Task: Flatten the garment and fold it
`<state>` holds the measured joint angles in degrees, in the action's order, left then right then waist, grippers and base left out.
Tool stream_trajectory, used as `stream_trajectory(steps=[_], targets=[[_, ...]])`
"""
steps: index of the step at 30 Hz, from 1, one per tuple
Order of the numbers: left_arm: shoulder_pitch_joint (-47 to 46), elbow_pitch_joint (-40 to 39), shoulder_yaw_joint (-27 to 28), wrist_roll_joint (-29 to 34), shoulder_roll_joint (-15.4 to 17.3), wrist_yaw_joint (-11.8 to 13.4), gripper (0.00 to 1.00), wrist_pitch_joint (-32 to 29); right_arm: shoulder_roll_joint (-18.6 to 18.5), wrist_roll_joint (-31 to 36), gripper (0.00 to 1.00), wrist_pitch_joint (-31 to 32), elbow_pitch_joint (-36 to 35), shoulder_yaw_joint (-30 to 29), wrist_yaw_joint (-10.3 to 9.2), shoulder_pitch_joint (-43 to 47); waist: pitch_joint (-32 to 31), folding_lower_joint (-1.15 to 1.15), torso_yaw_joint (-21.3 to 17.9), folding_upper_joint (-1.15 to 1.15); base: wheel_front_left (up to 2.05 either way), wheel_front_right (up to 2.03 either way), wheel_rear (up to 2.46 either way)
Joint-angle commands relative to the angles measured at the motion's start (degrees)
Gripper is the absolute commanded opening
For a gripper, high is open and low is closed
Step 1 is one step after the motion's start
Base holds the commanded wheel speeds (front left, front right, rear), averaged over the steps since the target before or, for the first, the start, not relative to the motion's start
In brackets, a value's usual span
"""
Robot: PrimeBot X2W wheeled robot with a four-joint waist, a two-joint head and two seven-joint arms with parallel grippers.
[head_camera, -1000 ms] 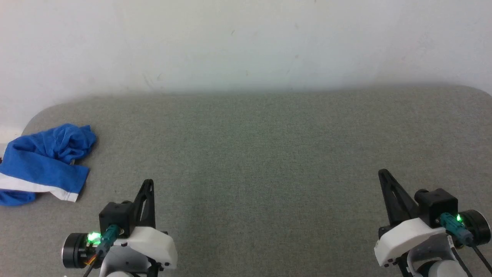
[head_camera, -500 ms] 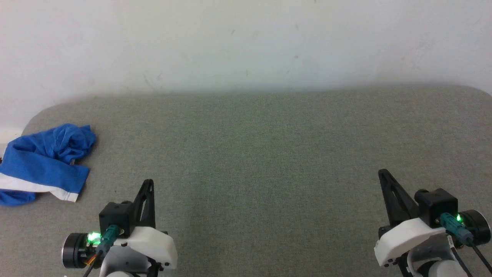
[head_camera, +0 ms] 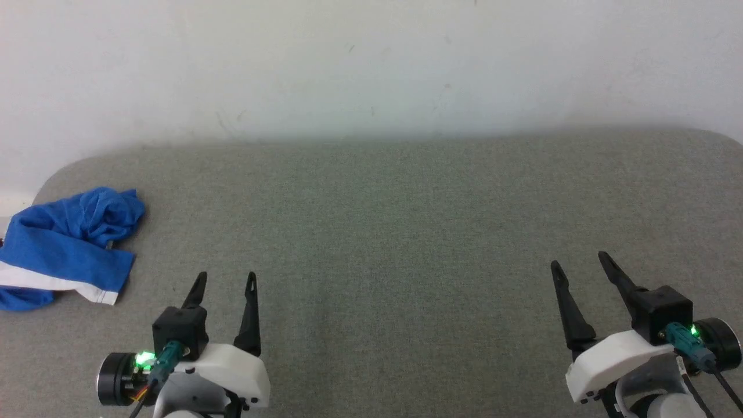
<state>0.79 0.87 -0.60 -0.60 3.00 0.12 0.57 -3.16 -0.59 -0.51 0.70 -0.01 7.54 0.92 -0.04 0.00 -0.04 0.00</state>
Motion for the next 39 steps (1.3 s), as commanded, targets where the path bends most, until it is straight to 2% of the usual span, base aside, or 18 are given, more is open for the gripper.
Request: stream_trajectory(steps=[1,16,39], targets=[[0.0,0.3,-0.4,-0.5,0.0,0.3,1.00,0.5,0.0,-0.6,1.00,-0.5,0.2,-0.3,0.00,0.1,0.0,0.00,0.0,0.00,0.00,0.00,0.00],[-0.1,1.6,-1.4,-1.7,0.0,1.0,1.00,2.2,0.1,-2.4,1.00,-2.3,0.3,0.1,-0.01,0.3,-0.1,0.00,0.7,0.00,0.00,0.00,0.00],[0.1,2.9,-1.9,-2.9,0.0,2.2,1.00,4.9,0.1,-3.8,1.00,-4.9,0.3,1.4,-0.02,0.9,-0.4,0.00,6.9,0.00,0.00,0.00,0.00]])
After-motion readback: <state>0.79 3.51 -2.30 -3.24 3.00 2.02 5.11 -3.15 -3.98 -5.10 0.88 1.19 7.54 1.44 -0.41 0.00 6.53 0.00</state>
